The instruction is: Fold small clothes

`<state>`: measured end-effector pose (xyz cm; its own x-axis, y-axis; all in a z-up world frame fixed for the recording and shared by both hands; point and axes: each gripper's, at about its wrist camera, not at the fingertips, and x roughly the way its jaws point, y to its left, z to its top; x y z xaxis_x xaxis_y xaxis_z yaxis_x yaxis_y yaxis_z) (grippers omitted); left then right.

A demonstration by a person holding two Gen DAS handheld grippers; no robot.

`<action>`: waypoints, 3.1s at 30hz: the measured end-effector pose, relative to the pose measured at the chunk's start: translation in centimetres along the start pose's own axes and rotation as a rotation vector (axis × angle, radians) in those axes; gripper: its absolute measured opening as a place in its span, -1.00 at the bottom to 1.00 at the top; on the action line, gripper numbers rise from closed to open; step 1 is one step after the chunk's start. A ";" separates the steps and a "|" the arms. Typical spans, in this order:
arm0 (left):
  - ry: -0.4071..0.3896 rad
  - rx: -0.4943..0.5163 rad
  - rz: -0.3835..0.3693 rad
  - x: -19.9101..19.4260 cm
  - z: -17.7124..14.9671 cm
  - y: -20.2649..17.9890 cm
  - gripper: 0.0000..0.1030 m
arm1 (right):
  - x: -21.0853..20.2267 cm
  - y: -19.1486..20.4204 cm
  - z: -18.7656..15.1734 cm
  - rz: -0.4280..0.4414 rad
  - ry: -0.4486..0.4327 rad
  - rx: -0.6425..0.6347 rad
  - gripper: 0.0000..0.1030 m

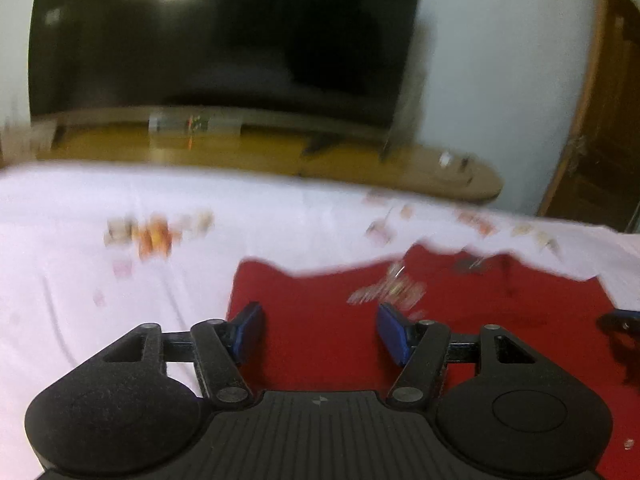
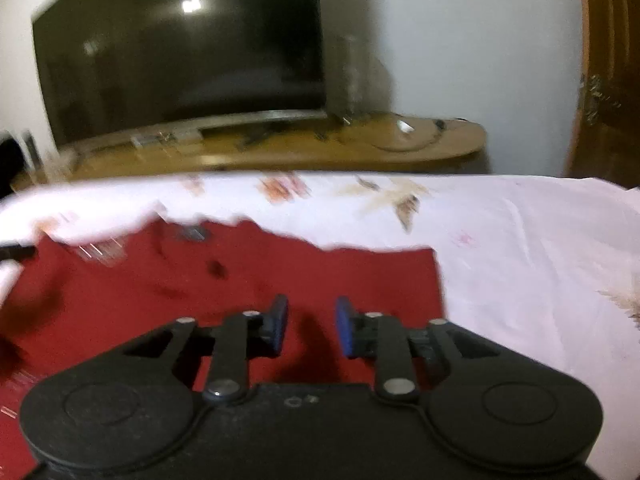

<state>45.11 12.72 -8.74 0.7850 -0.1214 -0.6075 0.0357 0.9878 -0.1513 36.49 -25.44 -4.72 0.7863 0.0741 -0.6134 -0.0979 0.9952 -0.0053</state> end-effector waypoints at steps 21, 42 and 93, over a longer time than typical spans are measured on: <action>-0.022 0.126 0.095 0.1 0.0 -2.6 0.23 | 1.3 -3.1 -0.9 -0.066 0.018 0.044 -0.37; -0.009 0.151 0.170 -3.6 -4.5 -4.5 0.40 | -1.3 -0.7 -3.6 -0.102 0.009 -0.039 -0.21; 0.059 0.033 0.377 -15.2 -11.7 -2.2 0.97 | -3.9 -2.2 -3.9 0.025 -0.026 -0.036 -0.84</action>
<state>25.88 11.21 -8.34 0.7099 0.2469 -0.6597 -0.2283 0.9666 0.1161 31.20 -28.15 -5.40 0.7988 0.1012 -0.5930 -0.1396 0.9900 -0.0191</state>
